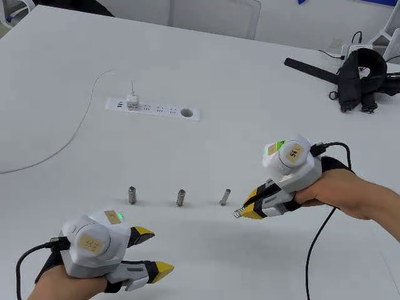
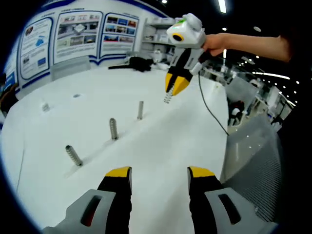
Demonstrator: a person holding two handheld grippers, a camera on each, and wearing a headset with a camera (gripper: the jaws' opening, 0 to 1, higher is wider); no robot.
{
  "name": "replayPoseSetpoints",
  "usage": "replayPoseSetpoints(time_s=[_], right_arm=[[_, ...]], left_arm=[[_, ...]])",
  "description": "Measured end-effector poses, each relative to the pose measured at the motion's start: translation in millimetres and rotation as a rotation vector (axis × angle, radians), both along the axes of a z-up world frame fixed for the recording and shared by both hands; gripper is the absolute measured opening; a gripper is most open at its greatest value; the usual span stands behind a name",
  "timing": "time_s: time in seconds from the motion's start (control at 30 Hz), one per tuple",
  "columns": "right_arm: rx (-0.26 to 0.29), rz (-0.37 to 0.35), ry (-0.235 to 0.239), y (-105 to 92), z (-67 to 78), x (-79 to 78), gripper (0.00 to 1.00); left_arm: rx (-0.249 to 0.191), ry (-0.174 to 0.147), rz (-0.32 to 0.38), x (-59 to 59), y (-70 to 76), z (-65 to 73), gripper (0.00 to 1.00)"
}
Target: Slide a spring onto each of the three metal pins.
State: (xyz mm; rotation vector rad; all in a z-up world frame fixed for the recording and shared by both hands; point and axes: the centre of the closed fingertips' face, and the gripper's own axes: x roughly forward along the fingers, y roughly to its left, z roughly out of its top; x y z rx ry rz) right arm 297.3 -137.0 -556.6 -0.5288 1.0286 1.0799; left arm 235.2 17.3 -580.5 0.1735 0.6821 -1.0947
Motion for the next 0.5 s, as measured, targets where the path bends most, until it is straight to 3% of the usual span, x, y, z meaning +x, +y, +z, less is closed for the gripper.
replayPoseSetpoints(time_s=[0.5], right_arm=[[-0.042, 0.001, 0.001, -13.0, -9.6, 28.4, 0.12]], left_arm=[[0.007, 0.007, 0.058, 4.1, 13.0, -2.8, 0.54]])
